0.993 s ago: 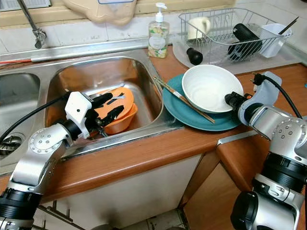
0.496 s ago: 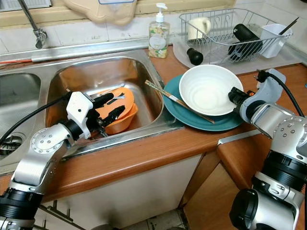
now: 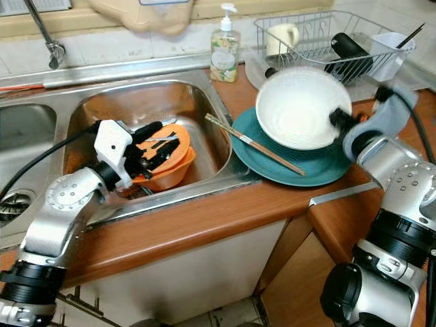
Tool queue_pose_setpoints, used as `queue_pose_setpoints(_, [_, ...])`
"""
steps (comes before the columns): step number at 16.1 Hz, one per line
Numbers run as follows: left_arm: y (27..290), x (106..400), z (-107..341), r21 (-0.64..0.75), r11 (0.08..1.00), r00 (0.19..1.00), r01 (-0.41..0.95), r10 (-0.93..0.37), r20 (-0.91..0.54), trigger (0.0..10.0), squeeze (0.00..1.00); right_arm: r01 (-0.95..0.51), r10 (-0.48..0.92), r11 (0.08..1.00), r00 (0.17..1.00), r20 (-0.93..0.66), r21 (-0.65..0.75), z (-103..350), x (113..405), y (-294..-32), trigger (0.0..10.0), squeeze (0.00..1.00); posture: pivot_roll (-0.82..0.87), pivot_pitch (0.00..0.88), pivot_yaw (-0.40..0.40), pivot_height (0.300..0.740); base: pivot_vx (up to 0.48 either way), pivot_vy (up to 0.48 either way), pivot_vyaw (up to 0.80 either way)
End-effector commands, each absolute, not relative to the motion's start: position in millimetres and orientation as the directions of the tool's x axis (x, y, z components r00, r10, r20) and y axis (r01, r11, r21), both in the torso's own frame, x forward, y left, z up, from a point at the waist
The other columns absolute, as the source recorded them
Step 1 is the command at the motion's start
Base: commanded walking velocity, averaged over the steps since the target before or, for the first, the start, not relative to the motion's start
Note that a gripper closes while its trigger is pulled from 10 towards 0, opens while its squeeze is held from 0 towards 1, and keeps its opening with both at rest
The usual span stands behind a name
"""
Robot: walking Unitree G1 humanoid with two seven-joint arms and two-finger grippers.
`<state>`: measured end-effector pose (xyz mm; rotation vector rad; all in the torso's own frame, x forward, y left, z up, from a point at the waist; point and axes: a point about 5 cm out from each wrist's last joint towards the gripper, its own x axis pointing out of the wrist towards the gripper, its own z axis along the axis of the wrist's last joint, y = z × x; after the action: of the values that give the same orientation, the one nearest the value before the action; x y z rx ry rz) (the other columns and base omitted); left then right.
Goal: Kitchen organization
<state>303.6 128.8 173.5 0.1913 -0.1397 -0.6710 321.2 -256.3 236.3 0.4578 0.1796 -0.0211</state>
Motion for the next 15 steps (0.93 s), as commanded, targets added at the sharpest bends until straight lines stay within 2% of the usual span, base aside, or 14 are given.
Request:
queue_pose_setpoints(1, [128.4,306.2,182.0,0.218,0.771,0.774,0.599,-0.627,0.091,10.0,0.00,-0.035,0.072,0.907,0.995,-0.072,0.420,256.3,322.0,-245.4,0.0,0.00,-0.17,0.000,0.018,0.740,0.000,0.000,0.00])
queue_pose_setpoints(4, [121.9,308.2,193.5,0.075,0.791,0.773,0.607,-0.609,0.178,10.0,0.00,-0.167,0.160,0.979,0.985,0.061,0.115,272.9,316.4,-216.0,0.0,0.00,-0.17,0.000,0.024,0.740,0.000,0.000,0.00])
queue_pose_setpoints(5, [119.9,307.7,196.1,0.037,0.782,0.763,0.622,-0.616,0.196,10.0,0.04,-0.211,0.207,0.977,0.975,0.074,0.040,273.0,314.4,-204.7,0.0,0.00,-0.17,0.000,0.024,0.740,0.000,0.000,0.00])
queue_pose_setpoints(6, [118.1,306.9,196.6,0.009,0.771,0.754,0.637,-0.625,0.202,10.0,0.95,-0.254,0.255,0.967,0.962,0.093,-0.030,274.0,312.1,-191.8,0.0,0.00,-0.16,0.000,0.026,0.740,0.000,0.000,0.00])
queue_pose_setpoints(7, [117.4,306.5,196.2,-0.008,0.768,0.753,0.640,-0.625,0.205,10.0,1.00,-0.286,0.292,0.956,0.950,0.115,-0.068,275.3,310.2,-182.6,0.0,0.00,-0.16,0.000,0.026,0.740,0.000,0.000,0.00])
queue_pose_setpoints(8, [117.6,306.5,194.9,-0.004,0.770,0.755,0.638,-0.625,0.197,10.0,0.95,-0.323,0.334,0.941,0.934,0.129,-0.097,276.2,308.0,-172.6,0.0,0.00,-0.16,0.000,0.028,0.740,0.000,0.000,0.00])
queue_pose_setpoints(9, [118.0,306.7,193.7,-0.002,0.774,0.760,0.634,-0.622,0.190,10.0,0.23,-0.372,0.385,0.922,0.911,0.150,-0.111,277.4,305.0,-162.1,0.0,0.00,-0.16,0.000,0.029,0.740,0.000,0.000,0.00])
queue_pose_setpoints(10, [118.3,307.0,193.4,-0.016,0.777,0.765,0.630,-0.616,0.191,10.0,0.00,-0.420,0.434,0.901,0.885,0.167,-0.113,277.3,301.9,-154.0,0.0,0.00,-0.16,0.000,0.029,0.740,0.000,0.000,0.00])
queue_pose_setpoints(13, [119.9,309.2,193.4,-0.052,0.782,0.775,0.621,-0.602,0.191,10.0,0.00,-0.505,0.512,0.858,0.828,0.229,-0.094,279.5,293.4,-139.0,0.0,0.00,-0.15,0.000,0.032,0.740,0.000,0.000,0.00])
queue_pose_setpoints(15, [121.0,310.3,194.5,-0.077,0.786,0.782,0.613,-0.590,0.203,10.0,0.00,-0.517,0.521,0.851,0.818,0.243,-0.085,279.8,291.8,-136.8,0.0,0.00,-0.15,0.000,0.032,0.740,0.000,0.000,0.00])
